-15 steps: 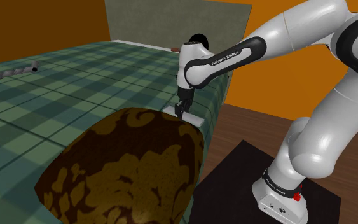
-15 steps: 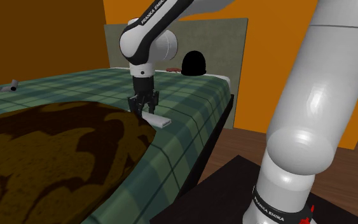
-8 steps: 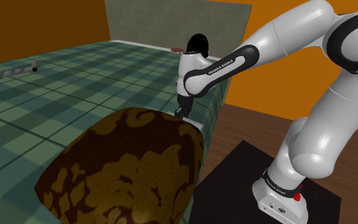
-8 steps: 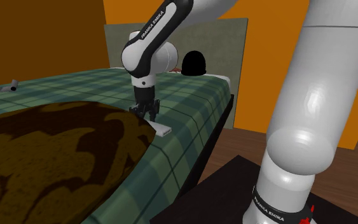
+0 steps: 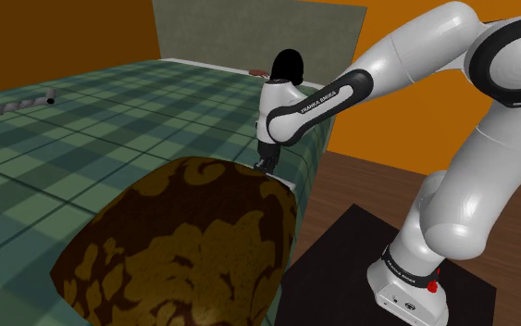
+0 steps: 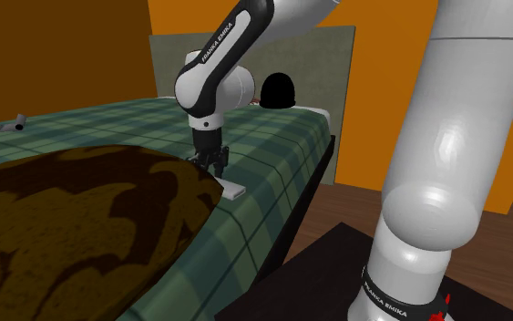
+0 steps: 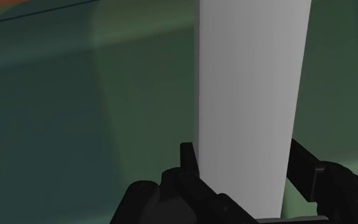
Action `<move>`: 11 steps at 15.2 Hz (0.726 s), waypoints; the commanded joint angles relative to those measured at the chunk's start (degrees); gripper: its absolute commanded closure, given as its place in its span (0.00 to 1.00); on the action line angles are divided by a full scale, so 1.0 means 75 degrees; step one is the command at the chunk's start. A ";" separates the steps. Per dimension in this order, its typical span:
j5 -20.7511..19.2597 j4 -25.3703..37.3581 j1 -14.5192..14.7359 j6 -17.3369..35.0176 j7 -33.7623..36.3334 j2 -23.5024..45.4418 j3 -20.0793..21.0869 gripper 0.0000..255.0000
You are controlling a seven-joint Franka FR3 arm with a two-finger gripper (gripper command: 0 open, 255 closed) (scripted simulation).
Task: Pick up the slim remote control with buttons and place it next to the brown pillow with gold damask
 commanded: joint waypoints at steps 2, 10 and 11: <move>0.0000 0.0002 0.0000 0.0001 0.0000 0.0000 0.0000 0.00; -0.0040 0.0334 -0.0009 -0.0800 0.0027 -0.0470 -0.0005 0.00; -0.0048 0.0437 -0.0012 -0.1010 0.0033 -0.0577 -0.0005 0.00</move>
